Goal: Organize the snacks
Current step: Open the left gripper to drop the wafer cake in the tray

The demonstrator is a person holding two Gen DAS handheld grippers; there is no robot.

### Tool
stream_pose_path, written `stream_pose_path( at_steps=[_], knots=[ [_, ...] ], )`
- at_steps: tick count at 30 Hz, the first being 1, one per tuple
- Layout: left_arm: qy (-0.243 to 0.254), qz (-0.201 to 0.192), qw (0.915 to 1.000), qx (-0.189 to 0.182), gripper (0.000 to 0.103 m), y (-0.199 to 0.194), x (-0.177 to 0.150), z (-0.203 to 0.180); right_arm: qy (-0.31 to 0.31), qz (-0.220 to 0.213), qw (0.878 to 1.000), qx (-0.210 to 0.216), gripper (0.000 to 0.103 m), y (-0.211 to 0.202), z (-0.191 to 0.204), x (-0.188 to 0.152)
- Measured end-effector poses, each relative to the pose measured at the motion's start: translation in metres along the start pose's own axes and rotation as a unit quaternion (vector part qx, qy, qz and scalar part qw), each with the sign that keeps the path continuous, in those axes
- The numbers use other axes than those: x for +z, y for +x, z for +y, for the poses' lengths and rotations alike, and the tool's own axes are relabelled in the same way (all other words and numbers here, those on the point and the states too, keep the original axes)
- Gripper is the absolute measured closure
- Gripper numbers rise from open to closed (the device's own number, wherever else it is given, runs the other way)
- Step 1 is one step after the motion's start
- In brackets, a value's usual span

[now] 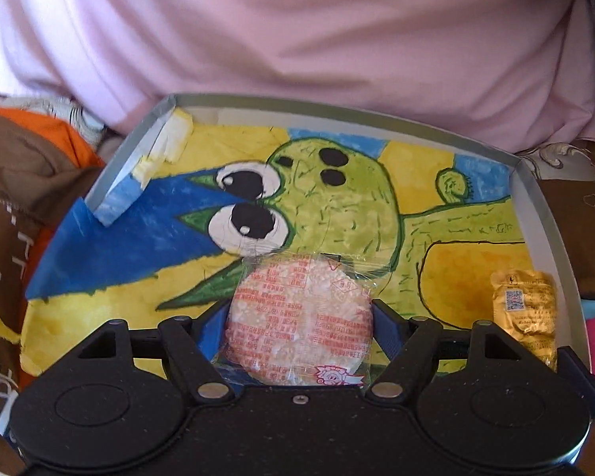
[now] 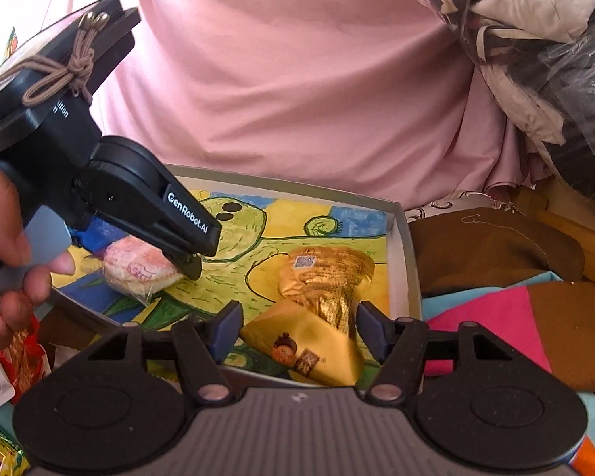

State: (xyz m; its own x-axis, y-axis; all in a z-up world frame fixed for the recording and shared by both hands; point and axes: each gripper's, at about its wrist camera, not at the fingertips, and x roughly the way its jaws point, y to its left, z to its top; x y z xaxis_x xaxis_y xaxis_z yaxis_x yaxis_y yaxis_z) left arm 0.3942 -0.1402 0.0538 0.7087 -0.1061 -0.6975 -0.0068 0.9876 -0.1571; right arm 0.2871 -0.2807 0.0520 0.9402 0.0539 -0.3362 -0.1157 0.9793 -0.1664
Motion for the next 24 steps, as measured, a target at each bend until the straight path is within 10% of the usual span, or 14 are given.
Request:
stream_pose_path(
  at_steps=[9,24],
  knots=[
    [-0.050,-0.013,0.9986,-0.010,0.014,-0.026,0.001,0.030,0.005,-0.030,0.999,-0.010,0.004,-0.013,0.002,0.003],
    [-0.121,-0.083,0.9891,-0.002,0.001,-0.131,-0.052,0.095,0.046,-0.116,0.992,-0.005,0.000,-0.087,0.006,0.016]
  ],
)
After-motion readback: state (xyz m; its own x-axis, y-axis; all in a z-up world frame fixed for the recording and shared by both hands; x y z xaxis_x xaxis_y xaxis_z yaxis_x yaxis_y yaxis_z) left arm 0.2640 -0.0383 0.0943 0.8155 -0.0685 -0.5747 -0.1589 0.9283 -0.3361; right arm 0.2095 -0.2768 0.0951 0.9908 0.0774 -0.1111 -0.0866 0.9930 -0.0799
